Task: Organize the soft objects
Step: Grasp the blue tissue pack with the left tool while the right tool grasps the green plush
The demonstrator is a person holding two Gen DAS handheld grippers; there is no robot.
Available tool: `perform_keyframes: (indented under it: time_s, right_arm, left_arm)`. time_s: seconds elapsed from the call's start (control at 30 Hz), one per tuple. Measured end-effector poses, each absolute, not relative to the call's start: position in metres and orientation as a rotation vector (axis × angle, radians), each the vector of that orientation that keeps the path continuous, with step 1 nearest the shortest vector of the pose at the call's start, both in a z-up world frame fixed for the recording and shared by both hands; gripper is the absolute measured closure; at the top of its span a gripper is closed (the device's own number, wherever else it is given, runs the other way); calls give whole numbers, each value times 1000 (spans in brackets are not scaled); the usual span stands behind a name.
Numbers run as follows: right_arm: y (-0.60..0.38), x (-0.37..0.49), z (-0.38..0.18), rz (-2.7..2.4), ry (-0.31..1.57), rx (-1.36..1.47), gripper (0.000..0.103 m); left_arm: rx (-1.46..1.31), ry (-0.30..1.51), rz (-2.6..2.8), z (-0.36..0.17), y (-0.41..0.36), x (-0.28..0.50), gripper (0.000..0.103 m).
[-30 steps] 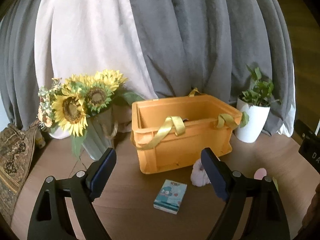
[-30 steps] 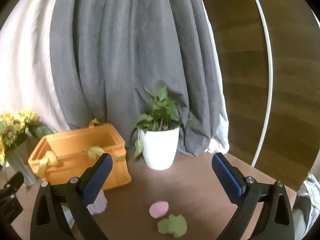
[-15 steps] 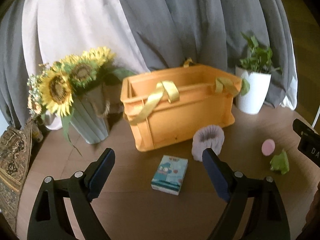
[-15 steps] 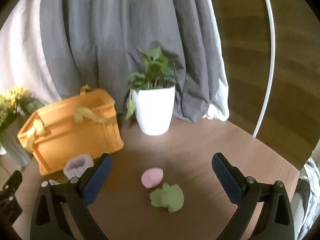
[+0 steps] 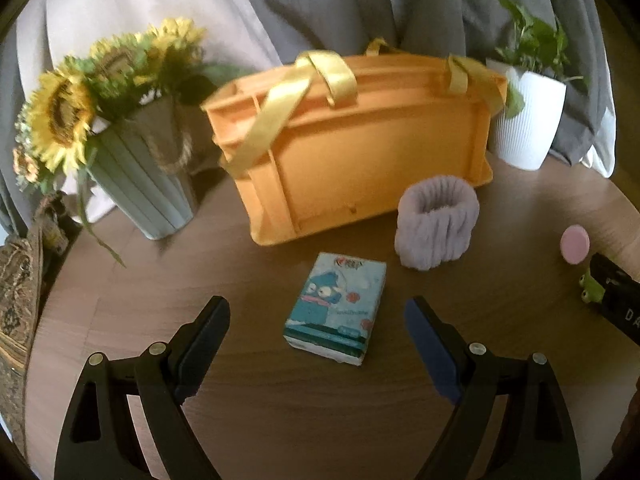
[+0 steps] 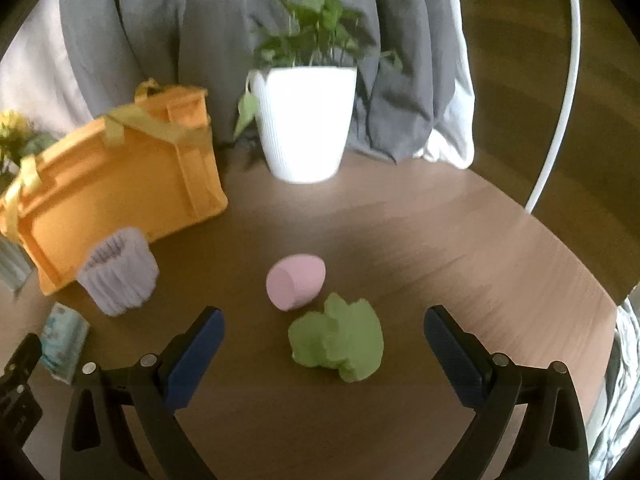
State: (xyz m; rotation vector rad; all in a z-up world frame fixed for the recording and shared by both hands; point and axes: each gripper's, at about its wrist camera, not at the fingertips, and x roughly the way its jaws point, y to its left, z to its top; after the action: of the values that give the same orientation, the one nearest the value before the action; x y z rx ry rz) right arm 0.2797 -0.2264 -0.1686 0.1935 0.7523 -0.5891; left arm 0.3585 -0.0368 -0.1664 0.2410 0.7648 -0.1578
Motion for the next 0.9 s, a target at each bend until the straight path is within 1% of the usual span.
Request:
perform_keyframes:
  time_s: [0.33,0.57,0.63,0.67,0.7,0.73,0.77,0.8,0.87,0.9]
  right_arm:
    - [-235,294,-191,-613,815,192,2]
    - [-243,300,-202,-611,868,208,3]
    - [-244,301,-204,-605,879,216,6]
    - [-244,302,-204,-603,883,216,8]
    - [-244,303,-205,-599,888,216,12]
    - [-244,303,-206,-590,894,219,17]
    - [-244,304,-206,-584,891,224,18]
    - [-244,304,-206,-582,891,224,20]
    - [-243,304,-204,-580,888,216,27]
    - [-242,304,-204,-578,886,212,33]
  left_arm:
    - [235,846,-163,-192,-43,377,13]
    - [241,873,-182,-201,-49,384,14]
    - [238,882,-191,-204,-50,385,14]
    - [235,885,-195,-204,-50,386,16]
    - [232,889,-199,-205,-50,386,21]
    - [231,892,-206,-206,-49,387,22]
    - [227,889,-209,-205,-48,388,28]
    - [226,887,-210,-205,-48,387,36]
    - [229,882,-221,-204,-48,385,45]
    - [230,884,-225,-204,-48,384,45]
